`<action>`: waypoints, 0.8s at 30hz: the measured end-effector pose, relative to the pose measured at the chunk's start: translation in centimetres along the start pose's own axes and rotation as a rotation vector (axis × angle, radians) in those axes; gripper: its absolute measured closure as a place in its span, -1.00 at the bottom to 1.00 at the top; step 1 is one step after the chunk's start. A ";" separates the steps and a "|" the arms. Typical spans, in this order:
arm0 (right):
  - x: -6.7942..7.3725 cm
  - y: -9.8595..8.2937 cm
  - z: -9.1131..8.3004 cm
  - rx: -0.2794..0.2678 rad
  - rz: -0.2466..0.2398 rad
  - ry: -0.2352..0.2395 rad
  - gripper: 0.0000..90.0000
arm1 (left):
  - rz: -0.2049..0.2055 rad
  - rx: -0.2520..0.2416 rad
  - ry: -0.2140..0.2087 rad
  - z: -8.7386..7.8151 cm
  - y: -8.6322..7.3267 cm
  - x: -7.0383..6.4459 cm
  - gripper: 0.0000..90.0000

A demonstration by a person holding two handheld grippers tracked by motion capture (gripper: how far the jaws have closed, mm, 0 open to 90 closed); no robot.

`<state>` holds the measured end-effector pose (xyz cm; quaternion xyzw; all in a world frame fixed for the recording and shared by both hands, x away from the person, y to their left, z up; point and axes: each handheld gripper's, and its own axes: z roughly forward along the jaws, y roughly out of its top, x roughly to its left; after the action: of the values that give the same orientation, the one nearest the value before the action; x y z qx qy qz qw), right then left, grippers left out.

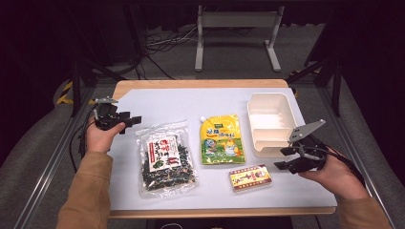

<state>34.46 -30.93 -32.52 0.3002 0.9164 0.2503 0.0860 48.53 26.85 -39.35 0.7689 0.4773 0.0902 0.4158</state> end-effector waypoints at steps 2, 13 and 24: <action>0.0 -0.1 0.2 0.006 -0.003 0.002 -0.04 | -0.004 0.012 -0.004 0.3 -0.2 0.1 -0.23; 0.1 -0.1 0.6 0.006 -0.003 0.014 -0.05 | -0.024 0.081 -0.004 1.8 -0.6 0.4 -0.23; 0.0 -0.2 0.9 0.017 -0.005 0.027 -0.05 | -0.050 0.112 -0.002 2.9 -1.0 1.3 -0.18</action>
<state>34.62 -30.70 -33.42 0.2955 0.9203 0.2462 0.0716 50.12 26.54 -42.22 0.7788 0.5002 0.0521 0.3748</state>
